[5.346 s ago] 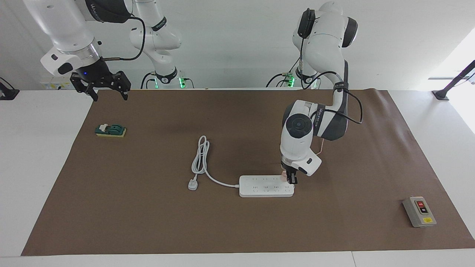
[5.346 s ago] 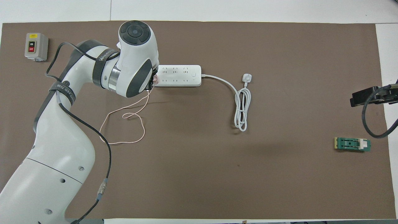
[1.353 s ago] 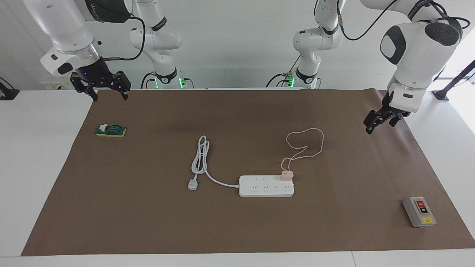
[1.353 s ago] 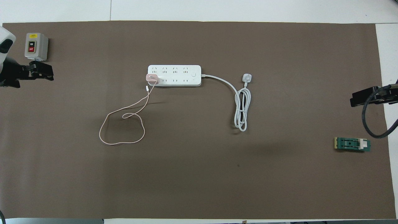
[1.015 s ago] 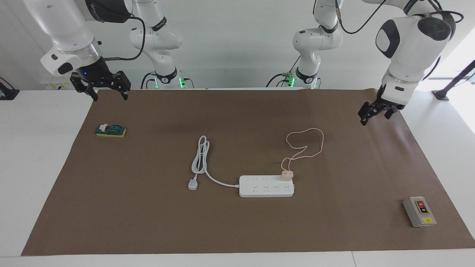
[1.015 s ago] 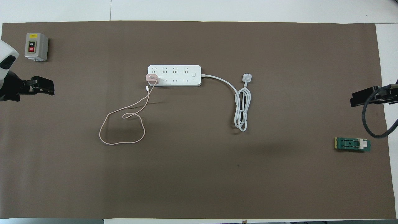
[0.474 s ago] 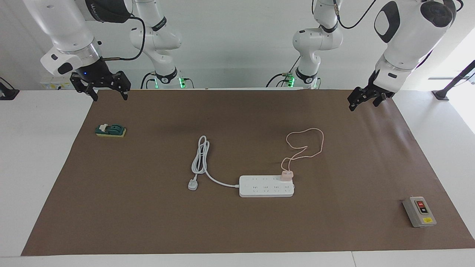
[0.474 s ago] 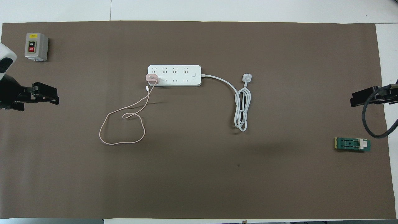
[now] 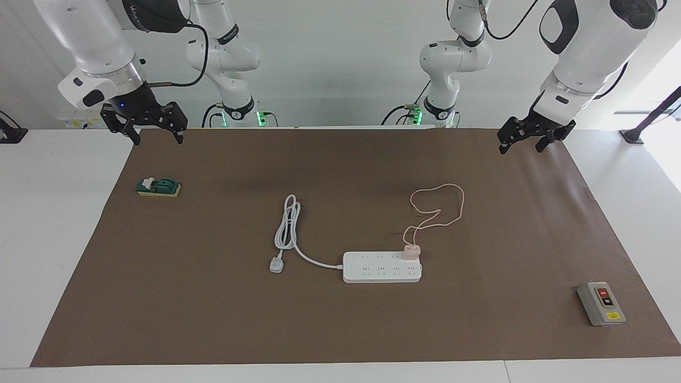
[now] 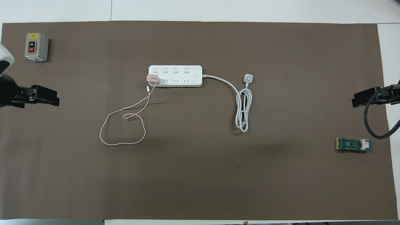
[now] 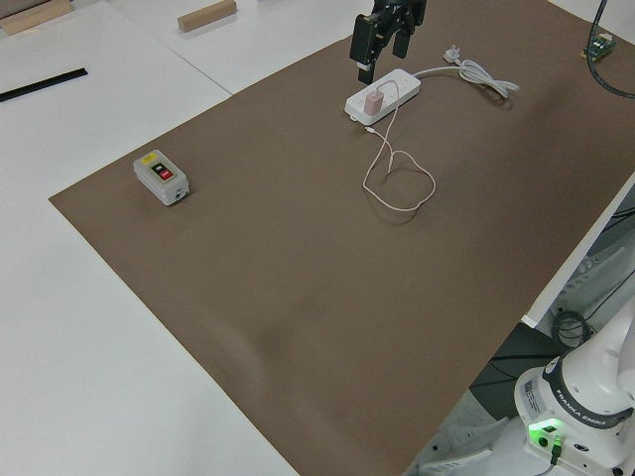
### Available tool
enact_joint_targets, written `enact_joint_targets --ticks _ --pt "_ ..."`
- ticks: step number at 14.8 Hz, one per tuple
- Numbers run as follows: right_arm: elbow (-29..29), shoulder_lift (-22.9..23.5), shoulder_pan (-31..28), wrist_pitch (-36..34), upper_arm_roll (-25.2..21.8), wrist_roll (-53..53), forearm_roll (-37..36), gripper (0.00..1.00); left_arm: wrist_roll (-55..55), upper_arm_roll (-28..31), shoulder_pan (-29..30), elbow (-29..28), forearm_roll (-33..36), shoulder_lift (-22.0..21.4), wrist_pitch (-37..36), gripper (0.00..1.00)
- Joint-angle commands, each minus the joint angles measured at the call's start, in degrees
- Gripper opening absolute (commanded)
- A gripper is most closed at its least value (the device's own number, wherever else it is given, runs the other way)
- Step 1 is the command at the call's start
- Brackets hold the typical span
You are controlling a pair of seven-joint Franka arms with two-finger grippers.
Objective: Plug charger into power strip
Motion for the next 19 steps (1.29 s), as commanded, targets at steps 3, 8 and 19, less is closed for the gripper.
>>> enact_joint_targets --ticks 3,8,19 --pt "-0.53 -0.84 -0.95 -0.73 0.74 -0.08 0.46 1.00 1.44 0.26 -0.38 0.39 -0.58 0.09 -1.63 1.00" --pt "-0.53 -0.84 -0.95 -0.73 0.74 -0.08 0.54 1.00 1.18 0.26 -0.38 0.56 -0.40 0.18 -4.00 1.00" --pt "-0.45 -0.84 -0.95 -0.73 0.74 -0.08 0.54 1.00 1.00 0.17 -0.38 0.82 0.30 0.62 -4.45 1.00"
